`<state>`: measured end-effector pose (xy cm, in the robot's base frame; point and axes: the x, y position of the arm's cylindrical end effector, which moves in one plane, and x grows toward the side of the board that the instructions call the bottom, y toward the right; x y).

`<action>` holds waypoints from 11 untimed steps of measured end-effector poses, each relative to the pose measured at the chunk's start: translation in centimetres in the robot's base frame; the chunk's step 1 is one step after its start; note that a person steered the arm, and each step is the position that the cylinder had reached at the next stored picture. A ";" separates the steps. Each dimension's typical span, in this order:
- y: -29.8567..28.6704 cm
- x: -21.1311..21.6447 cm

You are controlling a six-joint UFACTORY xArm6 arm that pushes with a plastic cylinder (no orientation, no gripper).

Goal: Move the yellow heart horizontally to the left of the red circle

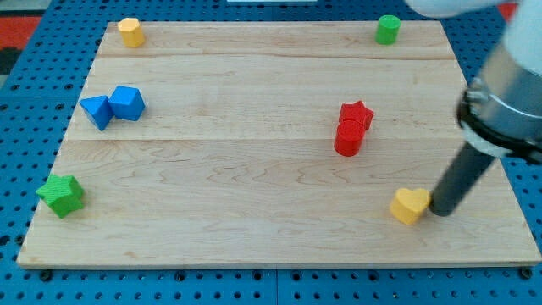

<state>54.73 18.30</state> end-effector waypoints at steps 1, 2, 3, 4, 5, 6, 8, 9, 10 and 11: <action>-6.2 -2.5; -9.0 -0.2; -5.1 2.5; -8.4 2.0; -12.6 1.9; -16.5 -1.8; -22.5 -6.0; -22.4 -1.8; -25.5 -2.2; -28.6 -4.1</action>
